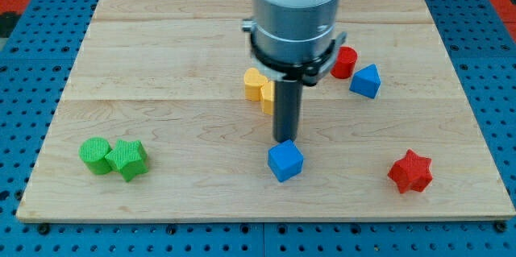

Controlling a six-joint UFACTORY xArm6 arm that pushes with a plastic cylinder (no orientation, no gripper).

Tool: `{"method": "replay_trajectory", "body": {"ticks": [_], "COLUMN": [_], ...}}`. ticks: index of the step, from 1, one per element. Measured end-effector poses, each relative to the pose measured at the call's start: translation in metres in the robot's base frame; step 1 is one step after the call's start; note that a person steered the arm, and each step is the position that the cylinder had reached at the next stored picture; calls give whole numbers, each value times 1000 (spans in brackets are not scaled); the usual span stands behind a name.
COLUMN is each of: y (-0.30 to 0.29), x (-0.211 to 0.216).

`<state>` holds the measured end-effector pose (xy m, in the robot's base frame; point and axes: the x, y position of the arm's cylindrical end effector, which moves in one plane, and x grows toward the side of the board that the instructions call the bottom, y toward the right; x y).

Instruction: Move the blue triangle to the blue cube

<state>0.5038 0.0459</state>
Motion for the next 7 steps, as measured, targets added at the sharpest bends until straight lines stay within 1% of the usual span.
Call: {"method": "replay_trajectory", "body": {"ticks": [1, 2, 3, 4, 5, 6, 7], "y": [65, 160, 221, 212, 196, 192, 144], "x": [-13, -29, -56, -110, -137, -136, -125]}}
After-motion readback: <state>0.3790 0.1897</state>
